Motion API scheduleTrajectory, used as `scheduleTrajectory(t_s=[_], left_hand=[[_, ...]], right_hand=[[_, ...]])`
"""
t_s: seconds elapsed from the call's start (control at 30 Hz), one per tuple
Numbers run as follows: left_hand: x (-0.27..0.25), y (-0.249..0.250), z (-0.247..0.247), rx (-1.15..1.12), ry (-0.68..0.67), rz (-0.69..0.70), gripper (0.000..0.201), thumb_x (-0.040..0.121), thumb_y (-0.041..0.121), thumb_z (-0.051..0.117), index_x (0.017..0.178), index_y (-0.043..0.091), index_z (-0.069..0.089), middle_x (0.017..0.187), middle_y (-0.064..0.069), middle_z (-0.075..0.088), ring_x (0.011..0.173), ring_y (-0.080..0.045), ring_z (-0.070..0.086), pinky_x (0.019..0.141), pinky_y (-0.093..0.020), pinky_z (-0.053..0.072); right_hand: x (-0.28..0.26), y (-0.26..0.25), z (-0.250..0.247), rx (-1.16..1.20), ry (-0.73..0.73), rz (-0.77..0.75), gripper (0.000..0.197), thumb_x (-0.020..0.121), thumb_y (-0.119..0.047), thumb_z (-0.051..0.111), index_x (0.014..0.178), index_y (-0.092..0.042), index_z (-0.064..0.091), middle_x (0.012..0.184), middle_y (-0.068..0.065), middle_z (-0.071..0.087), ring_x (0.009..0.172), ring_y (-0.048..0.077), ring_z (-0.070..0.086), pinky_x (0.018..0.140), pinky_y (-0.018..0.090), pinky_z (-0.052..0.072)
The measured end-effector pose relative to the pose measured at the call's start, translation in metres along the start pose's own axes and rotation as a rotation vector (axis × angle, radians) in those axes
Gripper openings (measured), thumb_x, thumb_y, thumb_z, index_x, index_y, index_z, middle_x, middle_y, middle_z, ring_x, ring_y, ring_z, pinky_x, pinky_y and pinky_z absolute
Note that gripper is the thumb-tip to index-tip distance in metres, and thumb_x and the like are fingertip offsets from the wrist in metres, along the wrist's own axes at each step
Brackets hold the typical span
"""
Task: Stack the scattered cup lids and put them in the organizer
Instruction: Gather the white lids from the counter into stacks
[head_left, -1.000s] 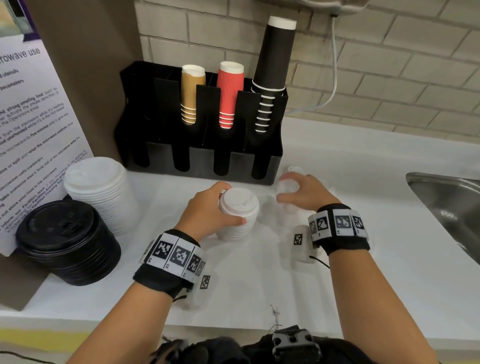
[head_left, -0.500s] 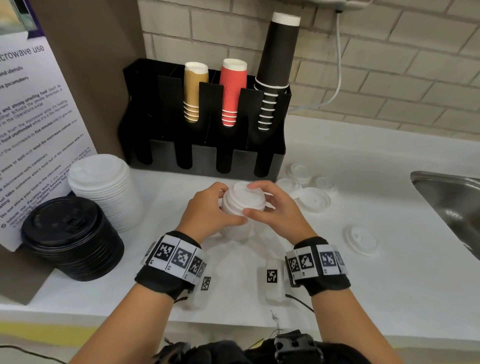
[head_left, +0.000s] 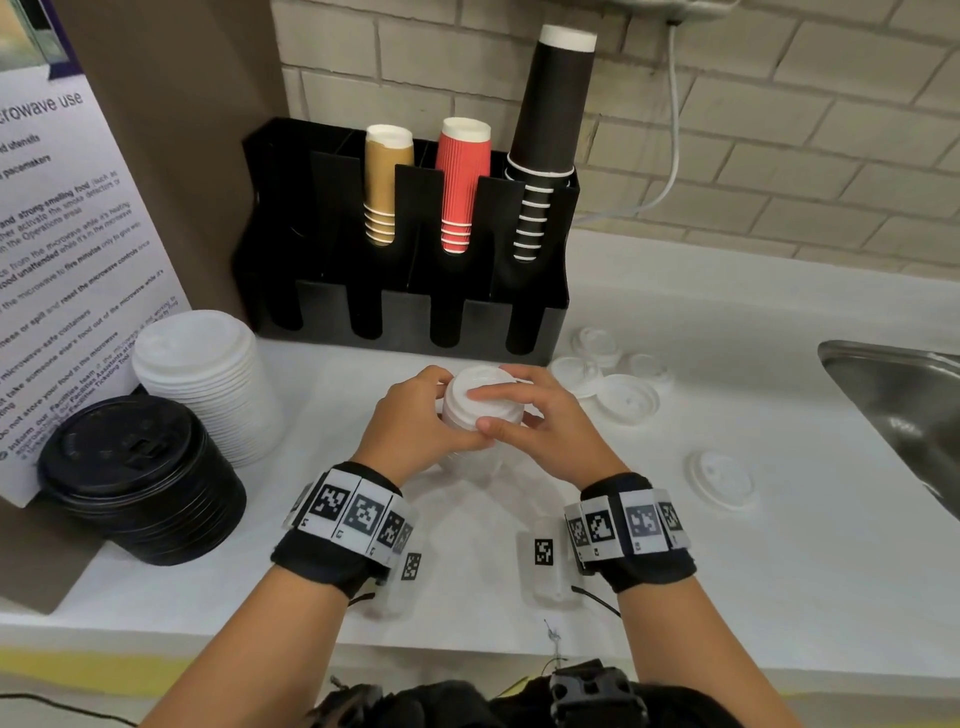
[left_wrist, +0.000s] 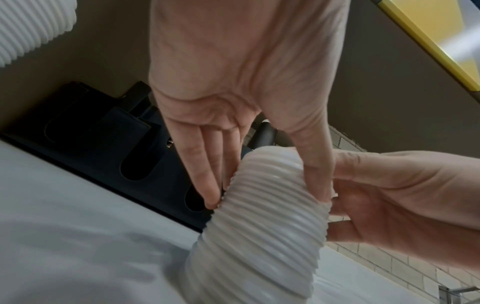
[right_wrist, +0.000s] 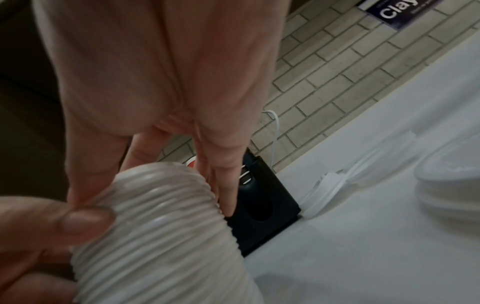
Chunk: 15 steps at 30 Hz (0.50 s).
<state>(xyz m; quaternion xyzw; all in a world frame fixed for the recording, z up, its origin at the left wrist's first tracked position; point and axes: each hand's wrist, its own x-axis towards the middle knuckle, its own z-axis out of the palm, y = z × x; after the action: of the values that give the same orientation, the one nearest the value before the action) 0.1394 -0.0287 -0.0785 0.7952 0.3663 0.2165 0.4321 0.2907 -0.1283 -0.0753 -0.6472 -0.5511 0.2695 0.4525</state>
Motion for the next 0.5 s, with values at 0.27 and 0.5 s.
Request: scheduleTrajectory(t_s=[0.27, 0.5], left_hand=[[0.004, -0.006, -0.005, -0.055, -0.063, 0.058, 0.066, 0.062, 0.034, 0.090, 0.111, 0.055, 0.051, 0.104, 0.028, 0.060, 0.107, -0.003, 0.059, 0.089, -0.027, 0.054], [0.012, -0.003, -0.002, -0.023, -0.065, 0.023, 0.068, 0.062, 0.029, 0.090, 0.119, 0.040, 0.054, 0.107, 0.021, 0.059, 0.111, -0.010, 0.055, 0.094, -0.035, 0.050]], right_hand=[[0.000, -0.001, -0.002, -0.011, -0.038, 0.029, 0.034, 0.084, -0.023, 0.073, 0.115, -0.034, 0.064, 0.130, -0.008, 0.047, 0.125, 0.007, 0.042, 0.101, 0.026, 0.044], [-0.014, 0.008, -0.063, -0.577, -0.071, 0.537, 0.052, 0.087, -0.044, 0.065, 0.134, -0.028, 0.048, 0.136, 0.004, 0.046, 0.127, 0.022, 0.044, 0.102, 0.030, 0.037]])
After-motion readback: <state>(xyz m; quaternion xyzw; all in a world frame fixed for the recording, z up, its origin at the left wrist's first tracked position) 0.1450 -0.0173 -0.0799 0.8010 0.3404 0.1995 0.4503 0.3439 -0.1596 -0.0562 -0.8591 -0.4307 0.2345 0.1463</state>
